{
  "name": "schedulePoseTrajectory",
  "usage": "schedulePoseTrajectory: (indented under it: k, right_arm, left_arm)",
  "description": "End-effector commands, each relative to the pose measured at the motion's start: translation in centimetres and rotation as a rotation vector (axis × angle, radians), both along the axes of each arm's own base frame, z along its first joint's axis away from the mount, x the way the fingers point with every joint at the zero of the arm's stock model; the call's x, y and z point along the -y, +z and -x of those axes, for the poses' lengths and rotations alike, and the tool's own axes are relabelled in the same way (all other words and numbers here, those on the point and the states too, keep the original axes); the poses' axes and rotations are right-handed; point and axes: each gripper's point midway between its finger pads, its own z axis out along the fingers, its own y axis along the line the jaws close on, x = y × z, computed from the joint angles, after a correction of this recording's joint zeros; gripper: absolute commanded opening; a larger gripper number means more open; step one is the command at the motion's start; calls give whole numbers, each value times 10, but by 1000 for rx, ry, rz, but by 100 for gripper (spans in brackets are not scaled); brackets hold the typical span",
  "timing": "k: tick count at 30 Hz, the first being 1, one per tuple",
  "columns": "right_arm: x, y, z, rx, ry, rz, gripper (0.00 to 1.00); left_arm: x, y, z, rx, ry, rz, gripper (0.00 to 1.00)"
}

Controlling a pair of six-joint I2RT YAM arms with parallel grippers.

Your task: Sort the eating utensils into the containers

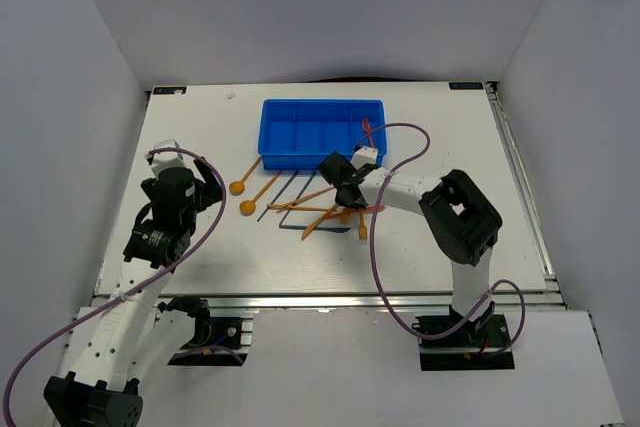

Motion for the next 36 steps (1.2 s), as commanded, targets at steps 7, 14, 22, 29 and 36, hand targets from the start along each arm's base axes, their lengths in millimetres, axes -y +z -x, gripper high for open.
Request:
schedulePoseTrajectory:
  k: [7, 14, 22, 29, 36]
  right_arm:
    - [17, 43, 11, 66, -61, -60, 0]
    - [12, 118, 12, 200, 41, -162, 0]
    - [3, 199, -65, 486, 409, -28, 0]
    - [18, 191, -165, 464, 558, 124, 0]
    - [36, 159, -217, 426, 563, 129, 0]
  left_arm:
    - [0, 3, 0, 13, 4, 0, 98]
    - [0, 4, 1, 18, 3, 2, 98]
    - [0, 2, 0, 8, 4, -2, 98]
    - [-1, 2, 0, 7, 14, -7, 98]
    - [-1, -4, -2, -17, 16, -13, 98]
